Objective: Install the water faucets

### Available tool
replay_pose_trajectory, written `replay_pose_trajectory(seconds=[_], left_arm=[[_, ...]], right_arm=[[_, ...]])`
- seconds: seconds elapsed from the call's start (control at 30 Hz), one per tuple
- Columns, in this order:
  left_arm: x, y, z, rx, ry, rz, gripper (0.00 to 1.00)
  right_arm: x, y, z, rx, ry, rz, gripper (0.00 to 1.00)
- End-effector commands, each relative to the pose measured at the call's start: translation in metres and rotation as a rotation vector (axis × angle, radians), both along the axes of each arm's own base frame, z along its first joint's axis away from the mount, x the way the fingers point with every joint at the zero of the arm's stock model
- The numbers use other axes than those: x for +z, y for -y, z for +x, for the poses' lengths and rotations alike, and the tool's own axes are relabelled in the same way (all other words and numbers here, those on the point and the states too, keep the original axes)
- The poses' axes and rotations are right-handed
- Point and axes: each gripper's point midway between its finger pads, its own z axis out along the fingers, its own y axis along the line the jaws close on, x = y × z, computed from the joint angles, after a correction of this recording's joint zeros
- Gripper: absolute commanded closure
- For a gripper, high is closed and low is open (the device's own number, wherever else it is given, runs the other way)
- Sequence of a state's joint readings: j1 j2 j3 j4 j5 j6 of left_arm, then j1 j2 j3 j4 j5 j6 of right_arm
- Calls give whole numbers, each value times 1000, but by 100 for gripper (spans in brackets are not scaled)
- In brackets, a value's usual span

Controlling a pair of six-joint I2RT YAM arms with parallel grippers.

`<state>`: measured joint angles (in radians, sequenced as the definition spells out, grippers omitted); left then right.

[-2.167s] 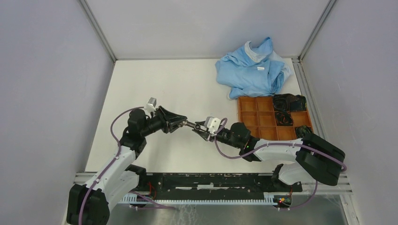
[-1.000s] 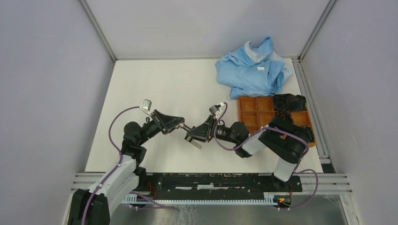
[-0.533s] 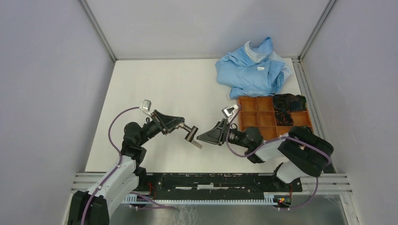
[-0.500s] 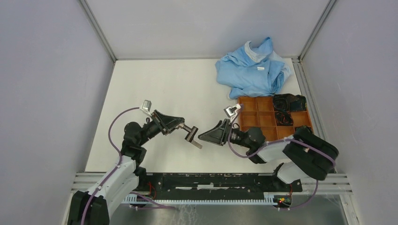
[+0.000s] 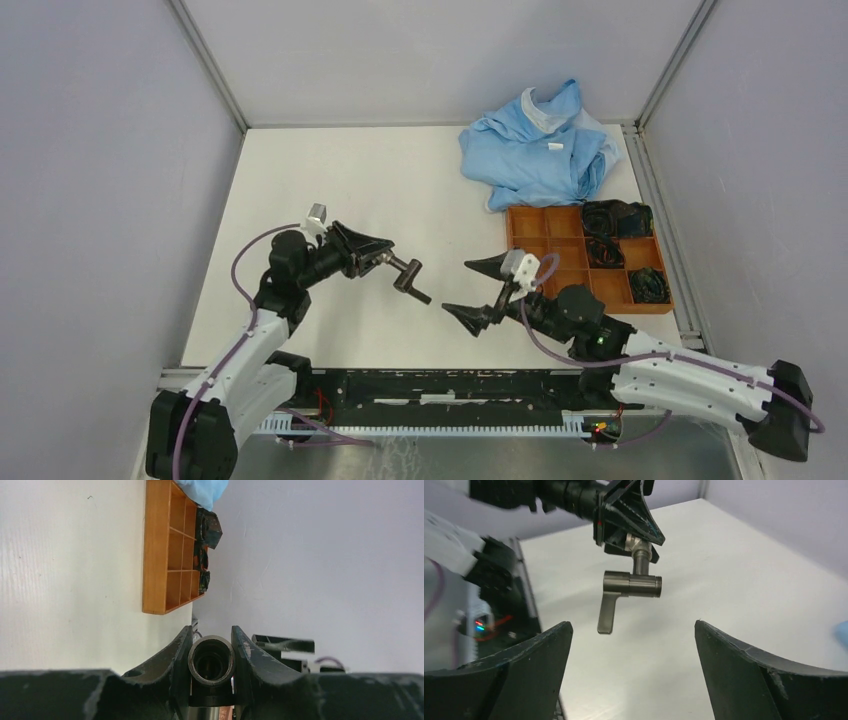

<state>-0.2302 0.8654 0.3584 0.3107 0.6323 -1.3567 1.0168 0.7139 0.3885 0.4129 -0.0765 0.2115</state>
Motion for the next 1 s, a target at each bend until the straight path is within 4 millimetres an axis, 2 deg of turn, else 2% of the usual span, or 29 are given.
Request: replay_pose_trajectory(seconds=[0.0, 0.1, 0.17, 0.37, 0.53, 0.7, 0.8, 0.97], left_arm=[[30, 1, 4, -1, -55, -14, 98], [32, 0, 5, 2, -77, 6, 98], [30, 0, 5, 6, -83, 10, 98], [27, 0, 3, 0, -85, 11, 98], [33, 0, 2, -14, -61, 25, 98], [30, 0, 2, -17, -68, 33, 98], [29, 1, 1, -21, -70, 24, 98], [27, 1, -3, -29, -73, 25, 98]], right_arm=[[-10, 30, 26, -262, 441, -450, 3], [-9, 24, 20, -307, 599, -570, 3], [-1, 20, 17, -346, 690, -580, 2], [3, 2, 20, -423, 888, -680, 2], [5, -30, 13, -381, 1022, -739, 2], [6, -65, 3, -312, 1089, -719, 2], [3, -79, 4, -319, 1110, -717, 2], [-4, -98, 8, -309, 1097, -701, 16]])
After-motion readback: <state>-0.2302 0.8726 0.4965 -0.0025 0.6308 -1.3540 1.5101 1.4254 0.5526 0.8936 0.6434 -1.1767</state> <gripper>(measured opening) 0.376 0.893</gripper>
